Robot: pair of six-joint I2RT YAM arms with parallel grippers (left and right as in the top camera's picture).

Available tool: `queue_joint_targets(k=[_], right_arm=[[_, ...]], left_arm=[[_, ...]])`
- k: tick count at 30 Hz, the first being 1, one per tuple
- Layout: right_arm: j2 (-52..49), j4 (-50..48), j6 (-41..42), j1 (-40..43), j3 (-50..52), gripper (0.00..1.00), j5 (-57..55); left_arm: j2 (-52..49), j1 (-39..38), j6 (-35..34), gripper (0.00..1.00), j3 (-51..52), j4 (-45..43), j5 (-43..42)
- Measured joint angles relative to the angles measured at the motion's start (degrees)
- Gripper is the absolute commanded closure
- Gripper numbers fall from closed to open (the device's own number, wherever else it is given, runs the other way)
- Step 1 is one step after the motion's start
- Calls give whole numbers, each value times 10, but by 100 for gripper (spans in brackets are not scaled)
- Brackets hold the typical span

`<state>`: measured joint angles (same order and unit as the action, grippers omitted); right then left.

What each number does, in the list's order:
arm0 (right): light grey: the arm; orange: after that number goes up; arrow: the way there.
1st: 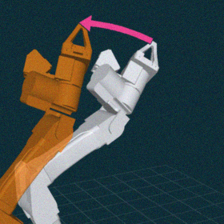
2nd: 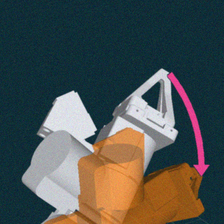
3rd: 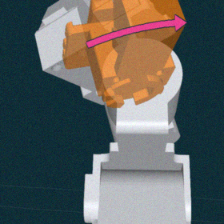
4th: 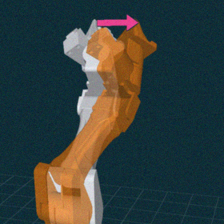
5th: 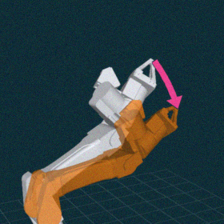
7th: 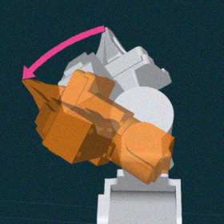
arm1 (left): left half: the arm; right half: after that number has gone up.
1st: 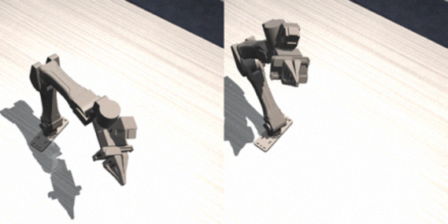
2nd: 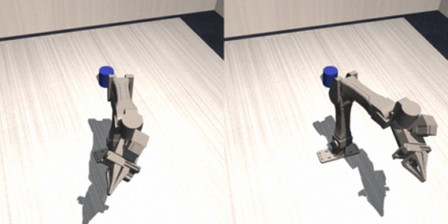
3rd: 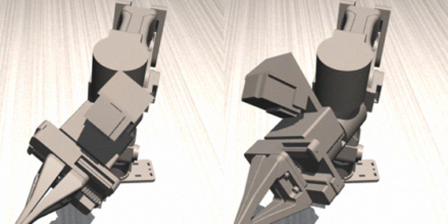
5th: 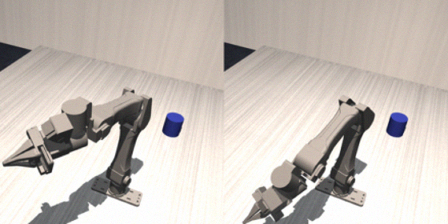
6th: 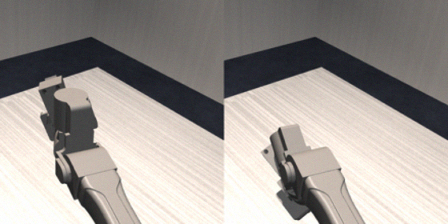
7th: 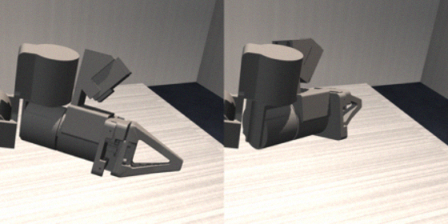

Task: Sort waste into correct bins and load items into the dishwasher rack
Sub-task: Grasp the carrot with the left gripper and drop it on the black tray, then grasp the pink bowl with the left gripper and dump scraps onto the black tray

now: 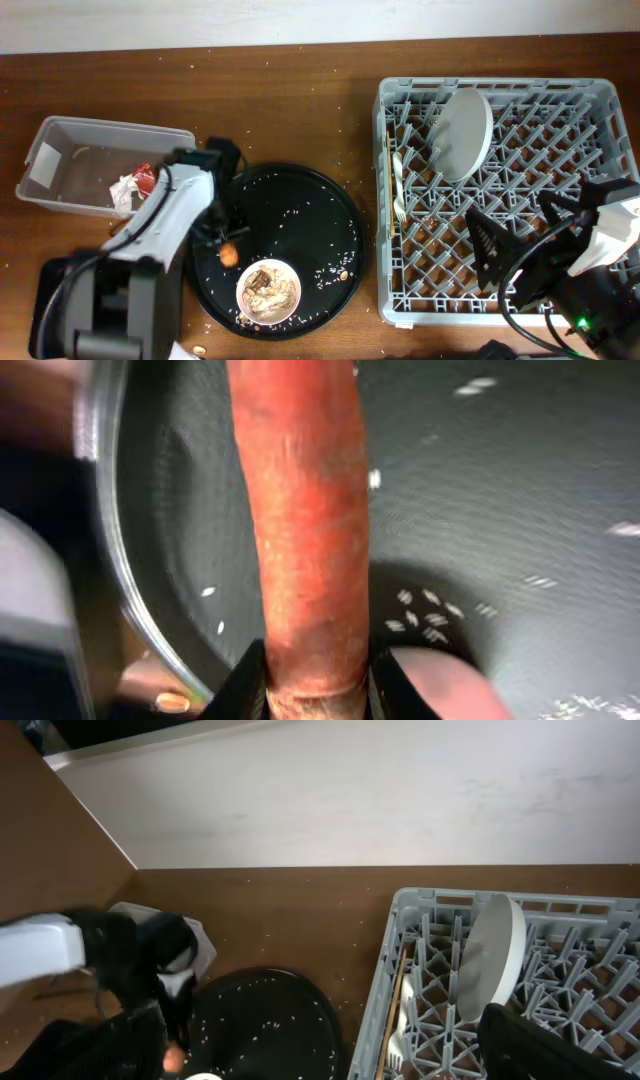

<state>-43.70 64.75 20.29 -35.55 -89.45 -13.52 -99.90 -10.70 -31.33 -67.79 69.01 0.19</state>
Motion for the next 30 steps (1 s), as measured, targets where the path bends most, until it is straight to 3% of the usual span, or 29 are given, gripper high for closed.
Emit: queue_joint_targets(k=[3,6,8,11,13,15,18,20,23,25,30], right_arm=[[0,0,1,0,0,1,0],[0,0,0,0,0,1,0],[0,0,0,0,0,1,0],[0,0,0,0,0,1,0],[0,1,0,0,0,1,0],[0,0,0,0,0,1,0],[0,0,0,0,0,1,0],[0,0,0,0,0,1,0],[0,0,0,0,0,1,0],[0,-1,0,0,0,1,0],[0,0,0,0,0,1,0]], left_arm=[[45,0,0,71,-61,61,17],[122,27,-34,71,-86,135,61],[141,82,-57,71,-72,155,88],[144,183,-70,71,-5,107,106],[141,256,-75,51,52,66,105],[141,314,-76,24,99,23,87],[141,397,-73,20,121,16,59],[141,422,-28,21,106,32,13],[146,389,53,24,33,62,-59],[167,316,97,32,5,61,-82],[199,0,150,33,11,46,-85]])
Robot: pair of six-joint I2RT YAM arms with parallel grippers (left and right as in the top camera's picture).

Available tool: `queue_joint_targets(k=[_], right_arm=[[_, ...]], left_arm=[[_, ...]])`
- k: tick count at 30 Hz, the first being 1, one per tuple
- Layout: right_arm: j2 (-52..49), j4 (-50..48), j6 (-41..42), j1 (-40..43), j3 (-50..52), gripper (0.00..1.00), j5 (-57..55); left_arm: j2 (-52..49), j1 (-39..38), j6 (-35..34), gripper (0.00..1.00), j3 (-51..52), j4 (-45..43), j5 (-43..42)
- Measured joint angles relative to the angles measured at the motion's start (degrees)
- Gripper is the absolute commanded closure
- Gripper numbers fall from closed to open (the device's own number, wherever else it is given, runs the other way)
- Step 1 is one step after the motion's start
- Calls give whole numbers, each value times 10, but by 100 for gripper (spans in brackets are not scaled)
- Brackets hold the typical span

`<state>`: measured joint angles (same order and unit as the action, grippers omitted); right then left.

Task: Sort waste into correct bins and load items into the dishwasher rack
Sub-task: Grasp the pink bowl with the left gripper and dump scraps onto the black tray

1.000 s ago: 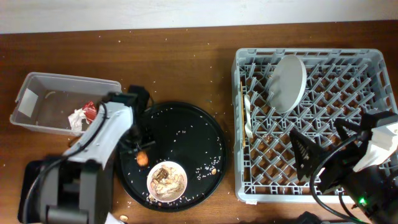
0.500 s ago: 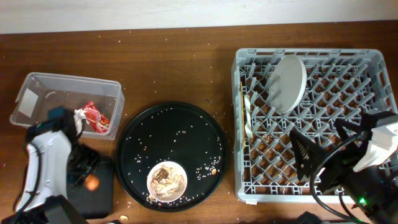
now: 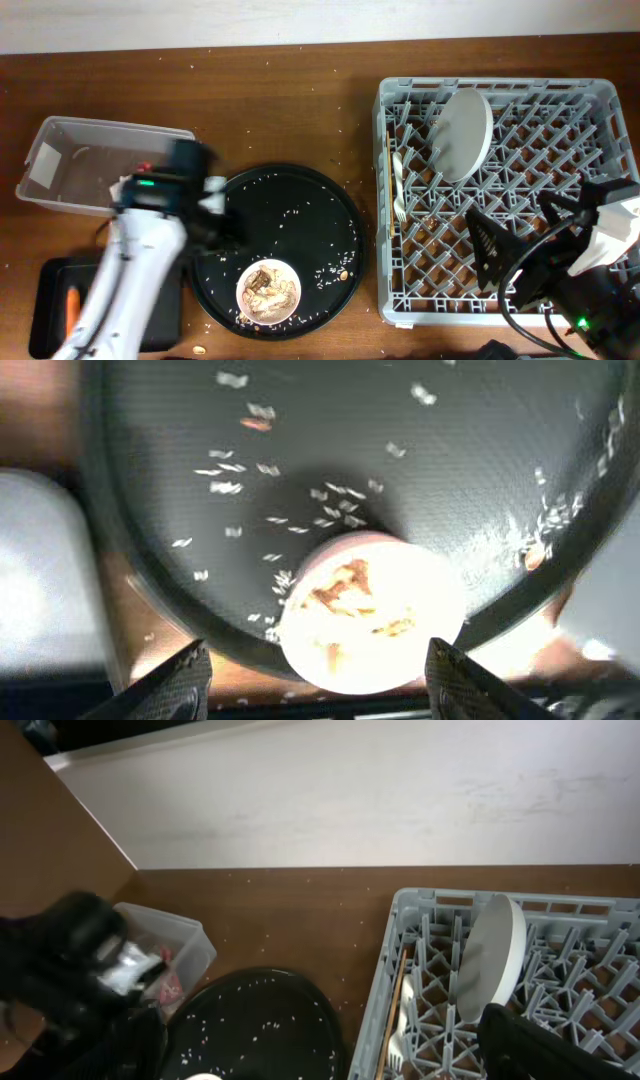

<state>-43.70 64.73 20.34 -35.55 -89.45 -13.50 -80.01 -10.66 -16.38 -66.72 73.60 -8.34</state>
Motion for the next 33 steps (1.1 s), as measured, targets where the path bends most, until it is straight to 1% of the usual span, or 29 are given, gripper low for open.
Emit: queue_joint_targets(k=[2,4,5,8,10,11,12,13,15,16,17,18,21,23,25,26,27,28,29,30,33], right_arm=[[0,-1,0,0,0,1,0],[0,0,0,0,0,1,0],[0,0,0,0,0,1,0],[0,0,0,0,0,1,0],[0,0,0,0,0,1,0],[0,0,0,0,0,1,0],[0,0,0,0,0,1,0],[0,0,0,0,0,1,0],[0,0,0,0,0,1,0],[0,0,0,0,0,1,0],[0,0,0,0,0,1,0],[0,0,0,0,0,1,0],[0,0,0,0,0,1,0],[0,0,0,0,0,1,0],[0,0,0,0,0,1,0],[0,0,0,0,0,1,0],[0,0,0,0,0,1,0],[0,0,0,0,0,1,0],[0,0,0,0,0,1,0],[0,0,0,0,0,2,0],[0,0,-1,0,0,1,0]], left_arm=[[0,-106,-14,36,28,-27,28],[-2,-227,-38,41,80,-80,43],[-3,-252,-47,41,93,-88,45],[-3,-347,-66,40,148,-152,54],[-7,-367,-71,42,166,-178,56],[-15,-375,-73,48,175,-186,56],[-35,-381,-73,65,188,-197,56],[-53,-380,-77,76,193,-206,57],[-93,-380,-78,88,193,-231,58],[-106,-380,-81,97,193,-231,62],[-108,-380,-79,100,192,-230,63],[-108,-381,-82,100,189,-227,66],[-109,-379,-88,100,135,-158,79],[-110,-351,-94,100,82,-88,97],[-107,-310,-97,100,56,-60,103],[-88,-246,-97,100,48,-44,110],[-80,-223,-98,100,47,-41,104],[-65,-178,-92,100,47,-42,82],[-44,-99,-68,100,46,-53,38],[-28,-37,-45,100,45,-59,5],[-7,150,52,100,45,-55,-127]])
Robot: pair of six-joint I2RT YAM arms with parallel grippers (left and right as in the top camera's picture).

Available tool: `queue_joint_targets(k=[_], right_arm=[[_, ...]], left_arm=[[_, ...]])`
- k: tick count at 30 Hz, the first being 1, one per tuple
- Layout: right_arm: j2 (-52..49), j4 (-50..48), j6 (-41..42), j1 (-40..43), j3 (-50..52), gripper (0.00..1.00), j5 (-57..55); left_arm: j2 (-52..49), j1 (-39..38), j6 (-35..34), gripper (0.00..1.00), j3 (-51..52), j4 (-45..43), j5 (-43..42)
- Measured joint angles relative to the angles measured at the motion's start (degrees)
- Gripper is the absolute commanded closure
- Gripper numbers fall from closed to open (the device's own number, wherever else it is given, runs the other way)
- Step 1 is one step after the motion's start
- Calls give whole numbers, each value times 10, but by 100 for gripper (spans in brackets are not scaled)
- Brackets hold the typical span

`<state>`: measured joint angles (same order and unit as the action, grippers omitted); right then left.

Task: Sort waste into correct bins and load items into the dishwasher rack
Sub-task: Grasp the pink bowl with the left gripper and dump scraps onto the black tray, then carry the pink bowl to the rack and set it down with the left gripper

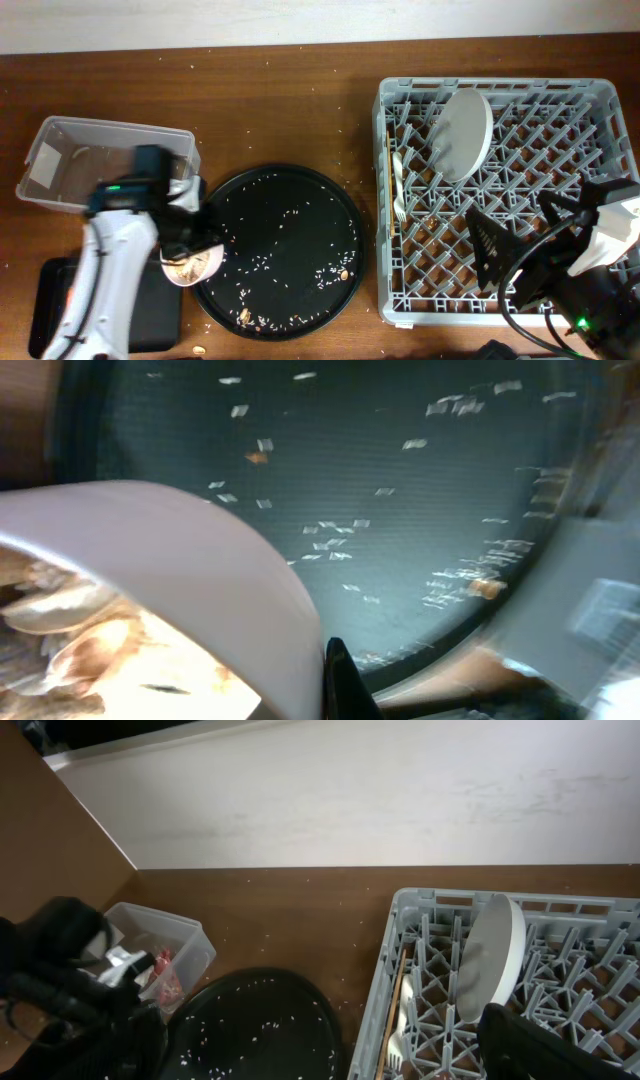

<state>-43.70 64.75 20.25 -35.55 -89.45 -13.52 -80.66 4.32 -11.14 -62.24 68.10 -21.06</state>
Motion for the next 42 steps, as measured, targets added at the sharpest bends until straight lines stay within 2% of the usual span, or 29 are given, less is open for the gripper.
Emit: queue_joint_targets(k=[2,6,9,11,15,20,23,25,26,31,34,35,37,40,42], right_arm=[[0,0,0,0,0,1,0],[0,-1,0,0,0,1,0],[0,0,0,0,0,1,0],[0,0,1,0,0,1,0],[0,0,1,0,0,1,0],[0,0,1,0,0,1,0],[0,0,0,0,0,1,0],[0,0,1,0,0,1,0],[0,1,0,0,0,1,0],[0,0,0,0,0,1,0],[0,-1,0,0,0,1,0],[0,0,0,0,0,1,0],[0,0,1,0,0,1,0],[0,0,1,0,0,1,0],[0,0,1,0,0,1,0]], left_arm=[[1,124,73,100,7,-2,-96],[4,366,218,100,102,-21,-260],[4,508,314,100,163,-28,-360],[4,574,373,100,195,-16,-432],[4,591,469,100,200,48,-548],[4,592,505,100,200,86,-580],[4,592,511,100,200,90,-582],[5,592,511,100,201,52,-561],[3,594,499,100,199,86,-554],[5,594,520,100,202,136,-552],[7,595,537,100,203,111,-538],[5,595,533,100,204,27,-516],[3,592,480,100,204,93,-510],[6,581,509,100,201,169,-512],[12,541,547,100,169,208,-514]])
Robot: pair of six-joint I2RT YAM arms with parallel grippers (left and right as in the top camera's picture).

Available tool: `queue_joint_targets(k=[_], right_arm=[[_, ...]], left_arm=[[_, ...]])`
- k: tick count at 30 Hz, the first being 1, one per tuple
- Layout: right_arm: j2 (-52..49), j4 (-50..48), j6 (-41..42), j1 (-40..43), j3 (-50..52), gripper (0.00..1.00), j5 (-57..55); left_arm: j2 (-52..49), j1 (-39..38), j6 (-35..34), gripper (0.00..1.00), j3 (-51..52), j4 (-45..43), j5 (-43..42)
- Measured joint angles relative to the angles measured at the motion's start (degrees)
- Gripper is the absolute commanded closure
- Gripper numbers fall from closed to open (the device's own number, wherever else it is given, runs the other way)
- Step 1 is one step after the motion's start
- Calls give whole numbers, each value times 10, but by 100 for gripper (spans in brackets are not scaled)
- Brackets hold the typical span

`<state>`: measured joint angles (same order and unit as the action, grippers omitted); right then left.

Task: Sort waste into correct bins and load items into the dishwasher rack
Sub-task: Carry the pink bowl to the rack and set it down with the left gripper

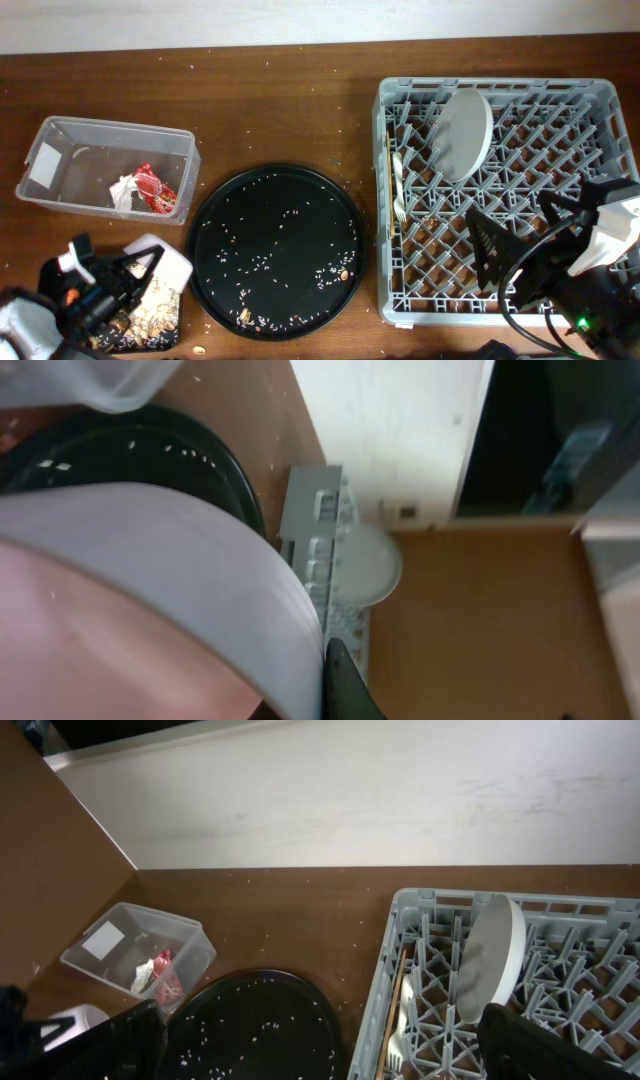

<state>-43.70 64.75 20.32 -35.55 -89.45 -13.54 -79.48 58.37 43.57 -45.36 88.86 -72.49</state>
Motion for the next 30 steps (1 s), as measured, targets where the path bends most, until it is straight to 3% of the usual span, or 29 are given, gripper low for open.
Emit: queue_joint_targets(k=[3,5,9,11,13,16,21,23,24,25,26,30], right_arm=[[0,-1,0,0,0,1,-1],[-1,0,0,0,1,1,-2],[0,0,0,2,2,1,-2],[0,0,0,2,2,1,-2],[0,0,0,2,2,1,-1],[0,1,0,2,2,1,-2],[0,0,0,2,2,1,-2],[0,0,0,2,2,1,-2],[0,0,0,2,2,1,-2],[0,0,0,2,2,1,-2],[0,0,0,2,2,1,-2],[0,0,0,2,2,1,-2]], left_arm=[[5,-121,8,100,-111,-59,-10],[9,-263,-137,100,-178,-292,-18],[3,-533,-496,100,-192,-769,40],[-19,-673,-636,100,-197,-955,91],[-74,-788,-720,100,-201,-1088,141],[-193,-896,-808,100,-198,-1285,195],[-386,-975,-941,100,-200,-1464,240],[-427,-984,-975,88,-204,-1478,247],[-433,-982,-988,75,-210,-1487,252],[-434,-979,-998,21,-213,-1487,254],[-435,-977,-1005,1,-213,-1487,256],[-437,-951,-1009,1,-213,-1492,239]])
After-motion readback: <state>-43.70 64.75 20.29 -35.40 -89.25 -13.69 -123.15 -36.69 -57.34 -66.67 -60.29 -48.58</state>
